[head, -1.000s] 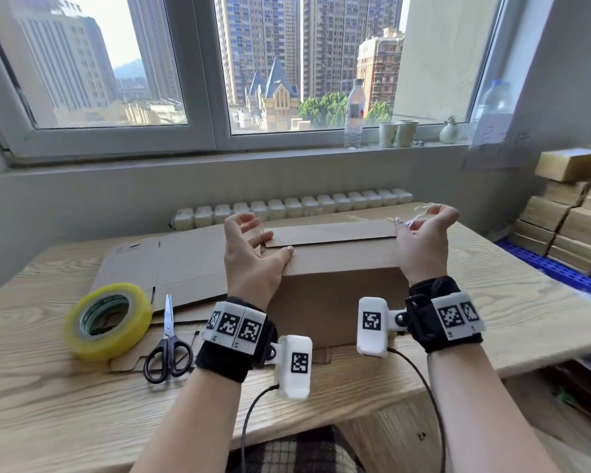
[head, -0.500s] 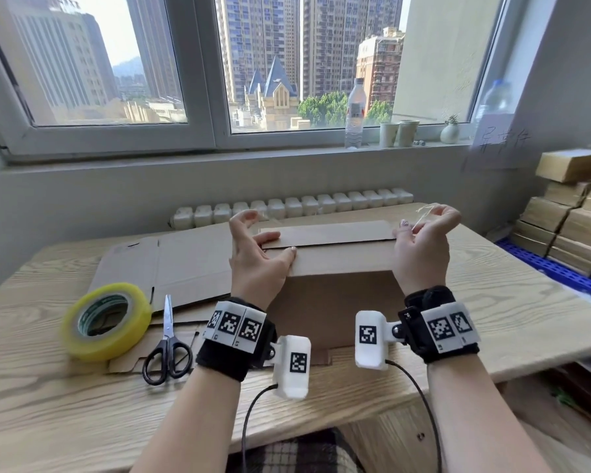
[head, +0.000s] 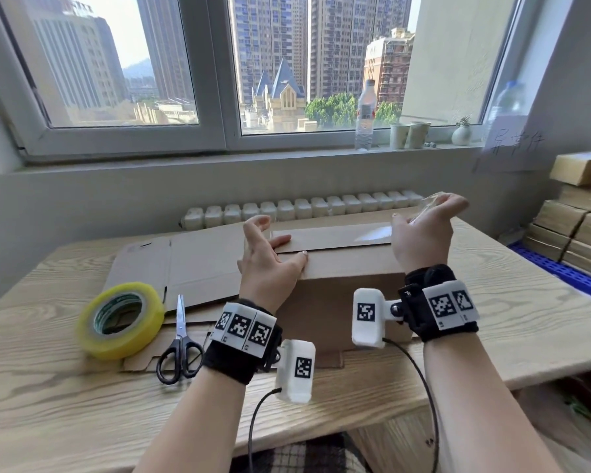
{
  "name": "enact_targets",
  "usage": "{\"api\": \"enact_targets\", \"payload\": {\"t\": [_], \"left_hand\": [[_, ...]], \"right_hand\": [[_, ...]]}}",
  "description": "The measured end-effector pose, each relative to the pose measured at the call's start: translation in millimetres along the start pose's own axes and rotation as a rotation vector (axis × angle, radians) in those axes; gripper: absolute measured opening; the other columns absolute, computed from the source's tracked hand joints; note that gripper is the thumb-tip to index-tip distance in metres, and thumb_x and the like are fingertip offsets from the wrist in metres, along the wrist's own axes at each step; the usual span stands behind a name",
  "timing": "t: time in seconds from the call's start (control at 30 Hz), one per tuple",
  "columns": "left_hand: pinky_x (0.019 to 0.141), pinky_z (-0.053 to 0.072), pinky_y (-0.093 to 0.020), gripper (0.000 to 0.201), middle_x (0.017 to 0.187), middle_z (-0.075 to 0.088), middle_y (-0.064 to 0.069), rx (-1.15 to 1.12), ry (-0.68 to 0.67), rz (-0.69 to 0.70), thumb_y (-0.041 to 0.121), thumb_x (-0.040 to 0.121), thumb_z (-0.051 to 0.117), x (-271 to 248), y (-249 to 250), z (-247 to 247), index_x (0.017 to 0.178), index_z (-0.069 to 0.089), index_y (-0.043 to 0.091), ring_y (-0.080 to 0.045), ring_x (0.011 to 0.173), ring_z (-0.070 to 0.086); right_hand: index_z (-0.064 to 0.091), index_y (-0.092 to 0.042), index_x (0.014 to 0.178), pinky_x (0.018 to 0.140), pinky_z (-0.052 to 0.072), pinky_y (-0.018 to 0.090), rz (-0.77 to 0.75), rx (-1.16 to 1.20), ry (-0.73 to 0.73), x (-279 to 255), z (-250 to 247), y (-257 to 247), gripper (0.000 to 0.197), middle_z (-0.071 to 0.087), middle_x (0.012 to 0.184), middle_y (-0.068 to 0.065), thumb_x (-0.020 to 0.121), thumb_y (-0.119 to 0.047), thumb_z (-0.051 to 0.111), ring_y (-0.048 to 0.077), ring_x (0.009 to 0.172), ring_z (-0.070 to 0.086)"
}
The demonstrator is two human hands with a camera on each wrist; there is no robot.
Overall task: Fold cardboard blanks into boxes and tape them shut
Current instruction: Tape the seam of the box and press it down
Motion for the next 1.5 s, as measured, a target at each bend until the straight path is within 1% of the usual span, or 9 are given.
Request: {"api": "enact_targets", "payload": {"t": [0.27,0.43,0.63,0.73,0.87,0.97,1.13,1.33,1.5], "left_hand": [[0.104,0.042,-0.052,0.076,0.132,0.036,0.025,0.091,-0.127,0.181,0.019,0.076,0.078,-4.2,28.7,6.7,0.128,0.026,0.036,0.000,0.122,0.052],[0.107,0.041,-0.048,0.046,0.135,0.046,0.011,0.122,-0.095,0.178,0.014,0.091,0.062,-11.7,31.5,13.0,0.127,0.034,0.025,-0.004,0.110,0.062],[0.105,0.043,-0.036,0.053,0.136,0.046,0.003,0.139,-0.054,0.090,0.005,0.087,0.062,-7.0,23.9,9.1,0.130,0.033,0.018,0.001,0.102,0.063],[0.101,0.049,-0.031,0.061,0.135,0.044,0.000,0.011,-0.049,0.016,0.004,0.083,0.068,-4.8,18.8,1.5,0.129,0.032,0.020,0.002,0.099,0.064],[0.094,0.055,-0.030,0.062,0.130,0.044,0.000,-0.061,-0.055,-0.013,0.003,0.079,0.074,-4.1,20.2,0.9,0.124,0.034,0.020,0.000,0.096,0.067],[0.081,0.052,-0.014,0.052,0.123,0.052,0.003,-0.065,0.008,-0.010,0.007,0.079,0.075,-2.6,25.9,-6.7,0.120,0.045,0.019,0.003,0.086,0.067],[0.095,0.046,-0.031,0.008,0.104,0.055,0.009,0.036,0.214,-0.005,0.033,0.085,0.066,5.6,29.5,-42.8,0.085,0.069,0.025,-0.014,0.101,0.061],[0.078,0.055,-0.038,0.039,0.058,0.064,0.008,0.172,0.211,-0.056,0.038,0.095,0.059,5.9,19.8,-53.6,0.061,0.068,0.023,-0.025,0.071,0.067],[0.077,0.052,-0.034,0.041,0.059,0.064,0.001,0.226,0.152,-0.161,0.037,0.097,0.057,-0.2,10.9,-51.4,0.062,0.070,0.022,-0.028,0.073,0.066]], "right_hand": [[0.023,-0.013,0.112,0.080,0.051,0.037,-0.099,-0.100,-0.160,-5.1,14.1,4.8,0.054,0.052,0.102,0.011,0.084,-0.003,0.068,0.019,0.073,0.056],[0.025,-0.011,0.120,0.076,0.041,0.030,-0.118,-0.159,-0.154,-9.3,14.1,3.5,0.052,0.059,0.120,0.014,0.088,-0.010,0.066,0.020,0.076,0.057],[0.018,-0.027,0.108,0.096,0.052,0.047,-0.060,-0.036,-0.089,-4.9,9.6,-0.1,0.058,0.044,0.123,0.009,0.082,0.001,0.061,0.024,0.103,0.054],[0.026,-0.008,0.122,0.097,0.049,0.038,-0.054,-0.021,-0.017,-2.0,3.8,-6.0,0.060,0.041,0.136,0.014,0.080,0.006,0.065,0.023,0.108,0.051],[0.029,-0.003,0.127,0.072,0.036,0.019,-0.051,-0.079,0.024,-8.5,-3.0,-3.3,0.057,0.041,0.123,0.005,0.081,0.008,0.062,0.004,0.081,0.036],[0.029,-0.005,0.130,0.072,0.030,0.012,-0.061,-0.136,-0.025,-9.4,0.8,-2.0,0.058,0.043,0.135,0.015,0.084,0.007,0.063,0.020,0.089,0.045],[0.027,-0.010,0.134,0.075,0.037,0.025,-0.070,-0.178,-0.047,-10.9,5.6,-4.5,0.060,0.042,0.139,0.011,0.088,0.002,0.064,0.022,0.097,0.054],[0.026,-0.012,0.136,0.077,0.046,0.035,-0.079,-0.186,-0.024,-15.3,4.0,-5.9,0.062,0.041,0.143,0.012,0.089,-0.002,0.065,0.040,0.104,0.062],[0.025,-0.015,0.136,0.087,0.051,0.043,-0.068,-0.188,-0.037,-18.0,4.9,-6.6,0.062,0.041,0.145,0.013,0.089,-0.004,0.065,0.044,0.105,0.062]]}}
Point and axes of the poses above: each hand's wrist, its own x-axis towards the middle knuckle, its own z-axis out of the palm, y = z × x, the point moved 9 cm from there along x, towards the middle knuckle
